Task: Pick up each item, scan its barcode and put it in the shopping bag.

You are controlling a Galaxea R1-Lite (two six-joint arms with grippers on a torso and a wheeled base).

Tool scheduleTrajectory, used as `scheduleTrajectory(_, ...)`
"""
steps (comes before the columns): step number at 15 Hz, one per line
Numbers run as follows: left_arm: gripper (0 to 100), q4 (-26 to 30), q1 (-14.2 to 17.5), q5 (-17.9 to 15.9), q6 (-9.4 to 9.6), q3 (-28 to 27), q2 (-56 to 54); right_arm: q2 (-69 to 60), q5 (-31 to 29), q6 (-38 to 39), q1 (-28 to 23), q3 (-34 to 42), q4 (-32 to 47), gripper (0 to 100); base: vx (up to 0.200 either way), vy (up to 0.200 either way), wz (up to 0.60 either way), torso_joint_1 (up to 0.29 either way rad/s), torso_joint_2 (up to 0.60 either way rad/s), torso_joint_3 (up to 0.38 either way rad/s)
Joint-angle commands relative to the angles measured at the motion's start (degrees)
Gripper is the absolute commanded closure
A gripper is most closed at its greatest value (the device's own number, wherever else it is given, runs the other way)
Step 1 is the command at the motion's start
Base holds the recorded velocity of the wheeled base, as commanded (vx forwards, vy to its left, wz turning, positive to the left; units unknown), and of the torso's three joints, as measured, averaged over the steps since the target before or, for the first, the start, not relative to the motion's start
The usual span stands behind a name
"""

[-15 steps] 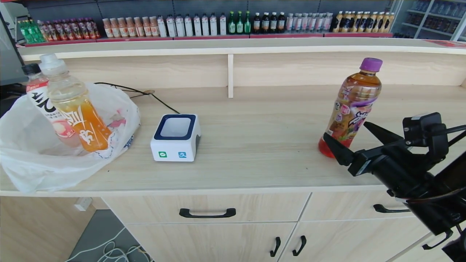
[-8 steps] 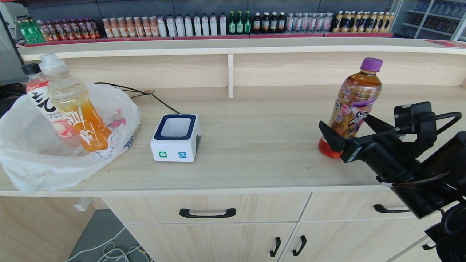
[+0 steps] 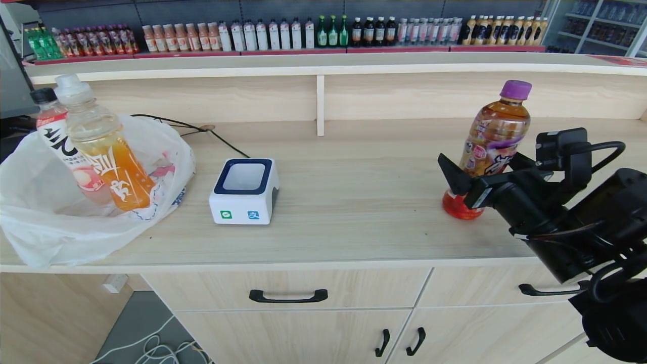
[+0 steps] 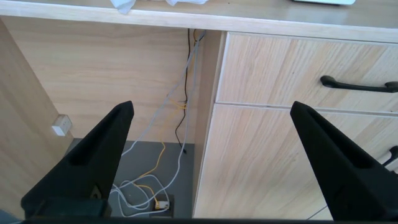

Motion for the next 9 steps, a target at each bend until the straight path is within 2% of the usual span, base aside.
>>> scheduleTrajectory(1, 0, 0.00, 0.00, 0.00, 0.01, 0.00, -0.02, 1.17, 0.01, -0.04, -0.05, -1.61, -0.03, 0, 0.000, 0.000, 0.00, 0.000, 0.00, 0.000)
scheduleTrajectory(2, 0, 0.00, 0.00, 0.00, 0.01, 0.00, -0.02, 1.43, 0.01, -0.04, -0.31, -2.05, -0.03, 0, 0.000, 0.000, 0.00, 0.000, 0.00, 0.000)
scheduleTrajectory(3, 0, 0.00, 0.00, 0.00, 0.01, 0.00, -0.02, 1.69, 0.01, -0.04, -0.40, -2.22, -0.03, 100, 0.000, 0.000, 0.00, 0.000, 0.00, 0.000)
scheduleTrajectory(9, 0, 0.00, 0.00, 0.00, 0.10, 0.00, -0.02, 1.25, 0.10, 0.05, -0.49, -1.43, -0.03, 100, 0.000, 0.000, 0.00, 0.000, 0.00, 0.000)
